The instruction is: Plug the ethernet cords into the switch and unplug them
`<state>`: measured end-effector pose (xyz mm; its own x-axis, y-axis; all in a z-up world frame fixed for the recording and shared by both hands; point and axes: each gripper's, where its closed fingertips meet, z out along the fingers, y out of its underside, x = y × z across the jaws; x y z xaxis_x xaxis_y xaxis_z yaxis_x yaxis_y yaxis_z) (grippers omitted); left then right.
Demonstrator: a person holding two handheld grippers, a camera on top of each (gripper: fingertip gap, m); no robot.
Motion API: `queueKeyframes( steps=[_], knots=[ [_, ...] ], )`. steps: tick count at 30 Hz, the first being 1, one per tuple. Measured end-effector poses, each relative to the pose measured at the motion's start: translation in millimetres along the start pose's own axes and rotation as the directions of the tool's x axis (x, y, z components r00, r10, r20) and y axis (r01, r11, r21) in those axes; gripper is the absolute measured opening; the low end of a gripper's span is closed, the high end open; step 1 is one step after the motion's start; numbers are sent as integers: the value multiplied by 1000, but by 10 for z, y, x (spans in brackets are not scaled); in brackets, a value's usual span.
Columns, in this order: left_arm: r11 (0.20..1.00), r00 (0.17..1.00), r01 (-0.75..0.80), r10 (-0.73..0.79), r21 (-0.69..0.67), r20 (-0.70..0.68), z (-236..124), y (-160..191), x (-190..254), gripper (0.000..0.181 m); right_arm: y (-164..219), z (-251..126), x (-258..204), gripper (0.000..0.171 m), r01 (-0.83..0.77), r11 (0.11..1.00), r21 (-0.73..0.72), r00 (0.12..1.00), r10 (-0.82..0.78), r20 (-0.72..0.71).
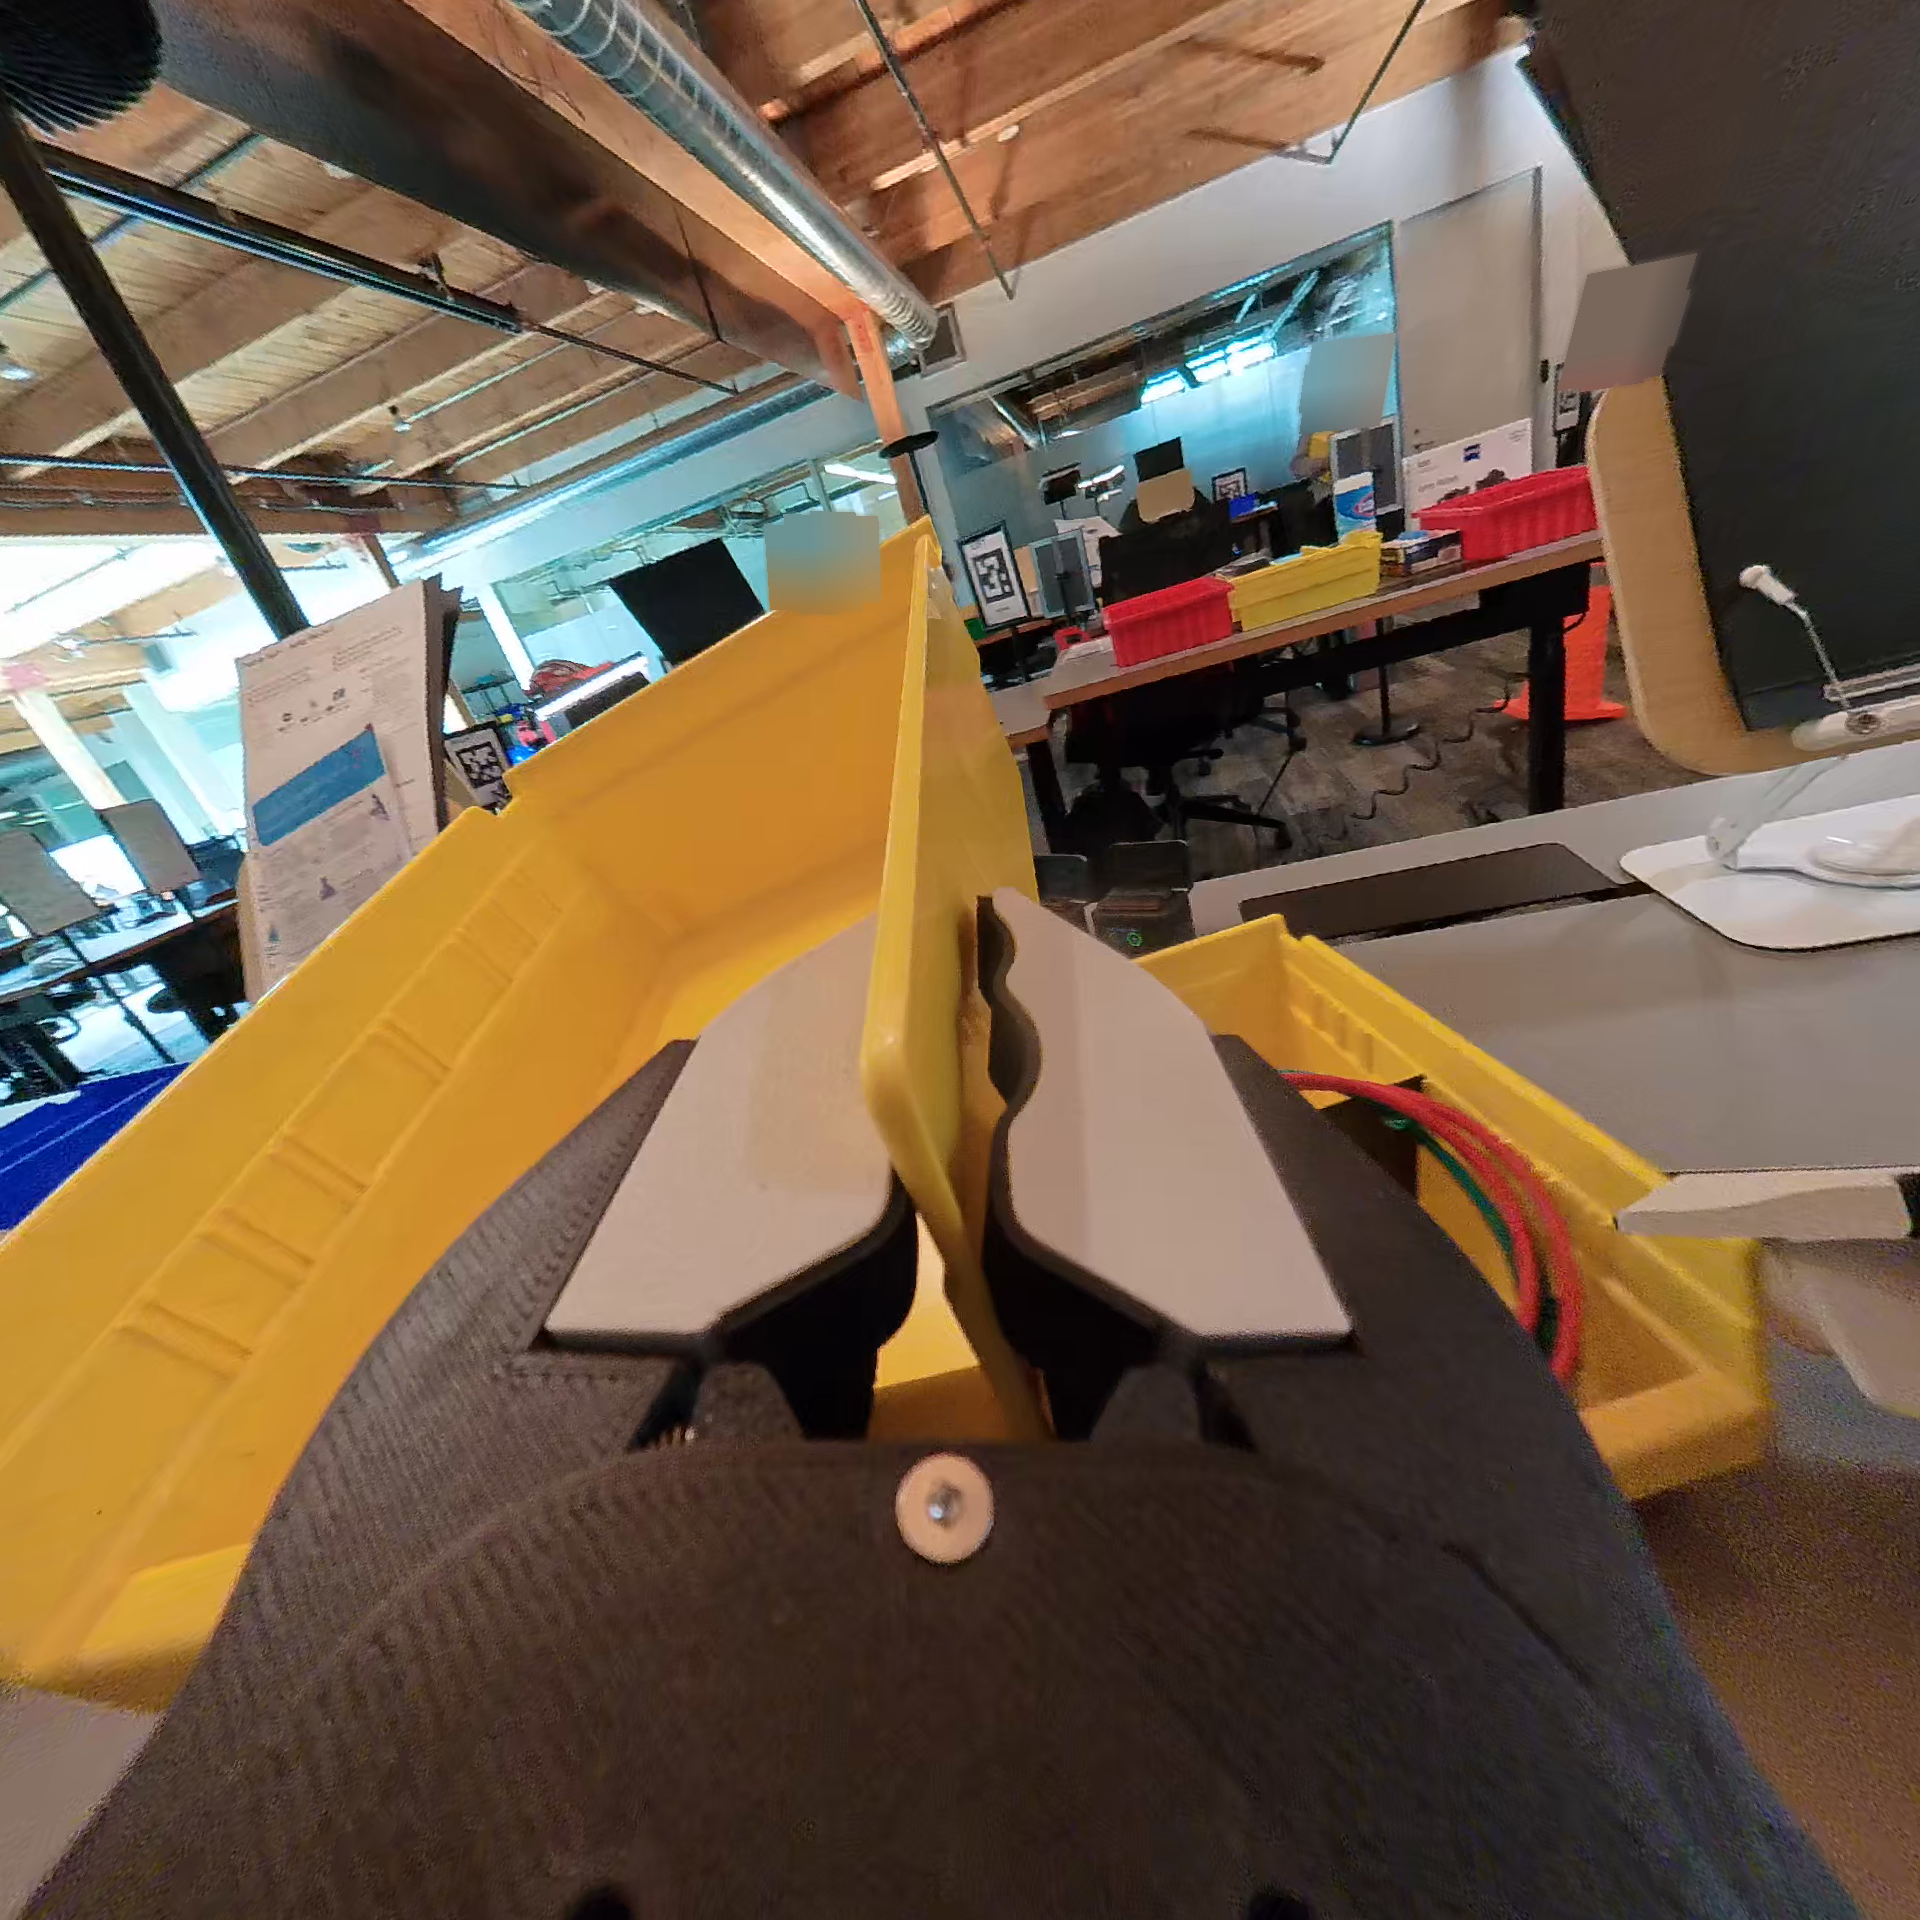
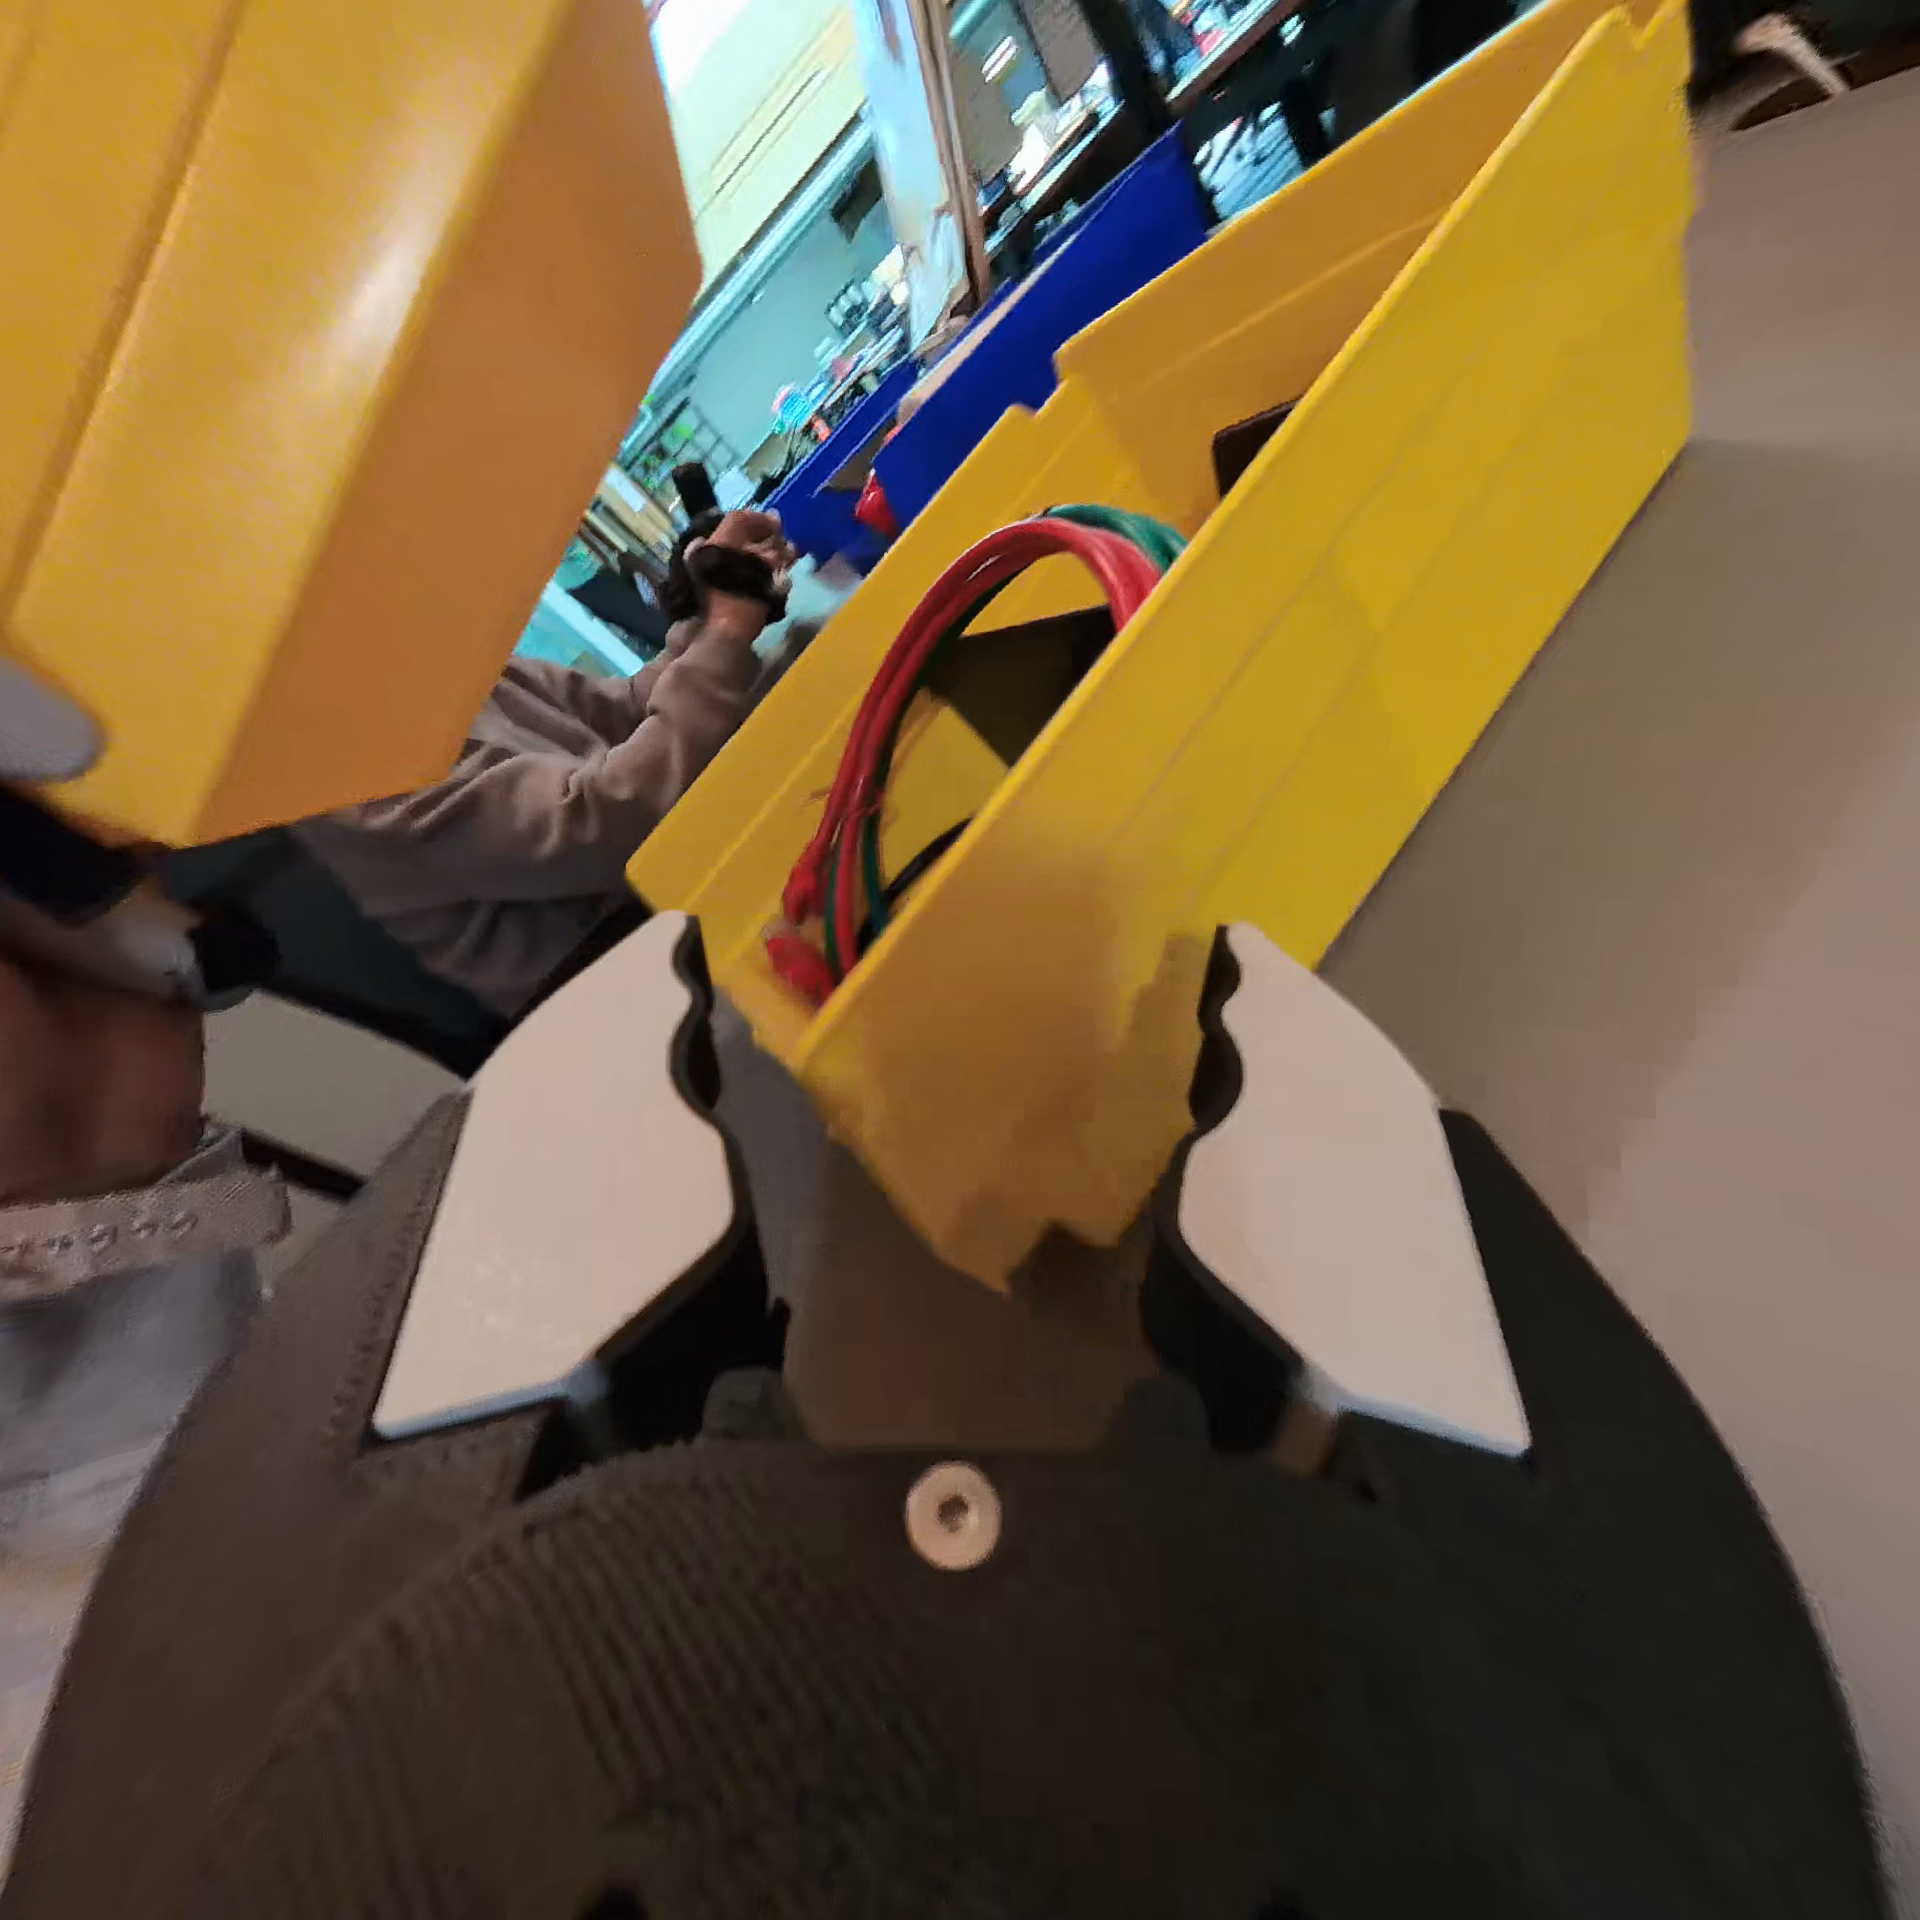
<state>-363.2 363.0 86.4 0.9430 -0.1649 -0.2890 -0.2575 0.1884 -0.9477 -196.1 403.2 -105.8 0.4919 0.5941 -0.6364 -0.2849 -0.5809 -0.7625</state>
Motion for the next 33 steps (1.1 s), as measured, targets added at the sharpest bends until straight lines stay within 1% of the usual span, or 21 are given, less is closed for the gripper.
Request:
queueKeyframes(
  steps=[2, 4, 7, 9, 11, 13, 16, 18, 19, 20, 22, 23, 24, 25, 26, 28, 29, 30, 31, 33],
  knots=[
    [1000, 1000, 12, -13, -5, -26, 25, 26, 43, 7, 51, -175, 7, 89, 58, 998, -30, 998, -58, 5],
    [1000, 998, 21, -21, -11, -57, 55, 50, 112, 7, 97, -457, 73, 86, 113, 991, -66, 993, -114, -6],
    [1000, 992, 16, -18, -20, -125, 90, 37, 321, 6, 141, -1037, 235, 78, 194, 972, -134, 978, -202, -49],
    [1000, 982, -9, 5, -23, -190, 106, -24, 554, 7, 138, -1491, 387, 74, 265, 948, -174, 953, -286, -105],
    [999, 964, -36, 32, -8, -263, 102, -135, 871, 7, 114, -1984, 607, 69, 334, 919, -207, 905, -374, -200],
    [998, 936, -55, 58, 18, -346, 72, -270, 1266, 7, 83, -2506, 804, 66, 330, 920, -212, 871, -383, -307],
    [995, 865, -72, 95, 66, -493, -59, -468, 1984, 7, 7, -3297, 905, 62, 263, 960, -99, 863, -280, -420],
    [993, 798, -71, 113, 94, -592, -202, -540, 2511, 7, -65, -3826, 920, 60, 259, 966, -3, 842, -228, -489],
    [992, 758, -72, 122, 103, -641, -301, -553, 2789, 7, -100, -4097, 931, 61, 289, 957, 14, 812, -237, -534],
    [991, 716, -75, 130, 110, -686, -410, -554, 3063, 7, -137, -4384, 956, 61, 343, 939, -2, 754, -277, -596],
    [991, 630, -74, 135, 114, -765, -631, -524, 3581, 8, -229, -4973, 1010, 56, 460, 885, -74, 575, -360, -735],
    [992, 589, -66, 125, 106, -798, -730, -504, 3817, 8, -262, -5217, 1012, 54, 492, 865, -97, 504, -374, -778],
    [994, 553, -55, 108, 93, -826, -809, -488, 4032, 8, -278, -5402, 1002, 52, 503, 859, -96, 471, -365, -803],
    [996, 522, -44, 89, 77, -849, -864, -474, 4228, 8, -284, -5527, 983, 51, 498, 865, -59, 477, -330, -815],
    [998, 495, -37, 71, 60, -866, -893, -451, 4415, 8, -290, -5593, 955, 50, 484, 875, 18, 519, -270, -811],
    [999, 456, -45, 46, 29, -889, -903, -391, 4758, 8, -302, -5576, 864, 51, 418, 884, 208, 661, -139, -738],
    [998, 443, -58, 47, 24, -895, -895, -362, 4912, 7, -296, -5531, 821, 53, 373, 889, 267, 721, -96, -687],
    [997, 430, -75, 58, 28, -901, -885, -328, 5059, 8, -280, -5492, 796, 55, 338, 895, 292, 755, -72, -652],
    [994, 435, -87, 93, 61, -895, -863, -322, 5186, 7, -261, -5467, 787, 56, 321, 900, 295, 766, -63, -640],
    [987, 441, -128, 146, 99, -886, -808, -282, 5438, 8, -202, -5442, 773, 56, 320, 909, 267, 763, -80, -642]
  ],
)
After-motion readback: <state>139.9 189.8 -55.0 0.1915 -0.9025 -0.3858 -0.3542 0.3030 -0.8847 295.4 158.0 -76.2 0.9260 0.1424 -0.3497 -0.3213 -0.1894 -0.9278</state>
